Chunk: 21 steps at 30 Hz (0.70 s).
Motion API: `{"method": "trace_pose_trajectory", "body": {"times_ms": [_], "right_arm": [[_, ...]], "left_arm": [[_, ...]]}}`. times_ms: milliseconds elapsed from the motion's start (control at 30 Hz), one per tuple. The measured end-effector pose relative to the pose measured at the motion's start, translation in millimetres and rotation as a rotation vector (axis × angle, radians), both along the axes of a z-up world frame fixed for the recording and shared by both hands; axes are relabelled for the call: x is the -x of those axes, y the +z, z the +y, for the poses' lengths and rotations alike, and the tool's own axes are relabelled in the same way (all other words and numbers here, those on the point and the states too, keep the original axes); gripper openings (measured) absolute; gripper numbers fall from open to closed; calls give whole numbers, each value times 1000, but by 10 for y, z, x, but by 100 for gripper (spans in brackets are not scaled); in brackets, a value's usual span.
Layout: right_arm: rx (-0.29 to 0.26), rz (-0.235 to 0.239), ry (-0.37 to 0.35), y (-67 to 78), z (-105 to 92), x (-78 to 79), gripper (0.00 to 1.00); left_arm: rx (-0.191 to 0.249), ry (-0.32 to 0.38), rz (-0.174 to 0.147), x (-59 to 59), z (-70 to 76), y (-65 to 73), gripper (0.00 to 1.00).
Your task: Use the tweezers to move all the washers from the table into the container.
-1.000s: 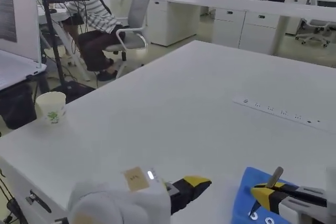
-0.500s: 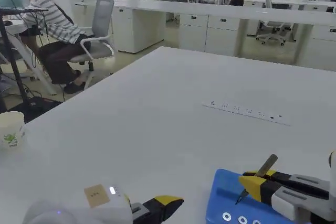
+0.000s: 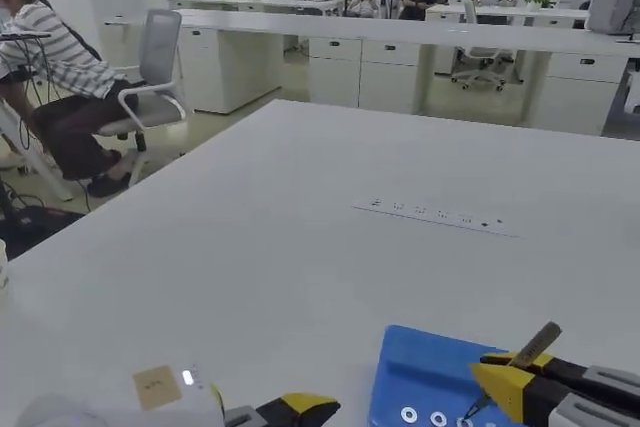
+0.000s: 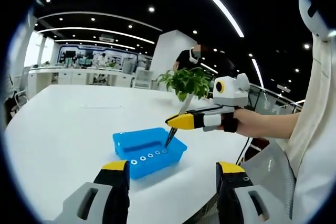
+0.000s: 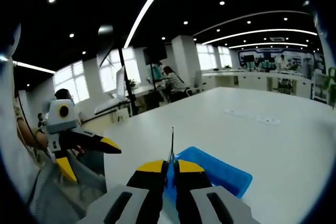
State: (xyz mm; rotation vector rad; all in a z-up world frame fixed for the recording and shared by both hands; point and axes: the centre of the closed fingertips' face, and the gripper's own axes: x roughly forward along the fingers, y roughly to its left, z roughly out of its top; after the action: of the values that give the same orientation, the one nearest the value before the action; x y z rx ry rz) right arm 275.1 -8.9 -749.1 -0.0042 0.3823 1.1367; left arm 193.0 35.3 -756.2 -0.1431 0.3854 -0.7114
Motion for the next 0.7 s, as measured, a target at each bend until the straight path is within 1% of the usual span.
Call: {"method": "trace_pose_trajectory", "body": {"times_ms": [33, 100, 167, 200, 233, 267, 367, 500, 633, 700], "right_arm": [[1, 8, -4, -24, -37, 31, 4], [8, 16, -3, -69, -87, 89, 4], [17, 25, -3, -115, -127, 132, 4], [20, 32, 0, -144, -151, 166, 4], [22, 38, 2, -164, -169, 190, 4], [27, 42, 3, -194, -190, 221, 4], [47, 52, 16, -274, -232, 310, 4], [76, 63, 56, -384, -256, 451, 4], [109, 70, 116, -494, -257, 605, 4], [123, 72, 141, -532, -256, 664, 4]], "left_arm": [[0, -6, 7, 4, -6, -8, 66], [-7, -23, 9, 19, -17, -16, 64], [-10, -42, 31, 37, -31, -42, 62], [-11, -46, 33, 40, -34, -46, 61], [-17, -67, 41, 59, -53, -62, 60], [-35, -95, 52, 88, -73, -93, 57], [-78, -150, 67, 138, -129, -152, 49], [-114, -211, 77, 184, -215, -200, 44], [-135, -259, 73, 198, -282, -195, 37], [-136, -280, 70, 191, -316, -191, 34]]}}
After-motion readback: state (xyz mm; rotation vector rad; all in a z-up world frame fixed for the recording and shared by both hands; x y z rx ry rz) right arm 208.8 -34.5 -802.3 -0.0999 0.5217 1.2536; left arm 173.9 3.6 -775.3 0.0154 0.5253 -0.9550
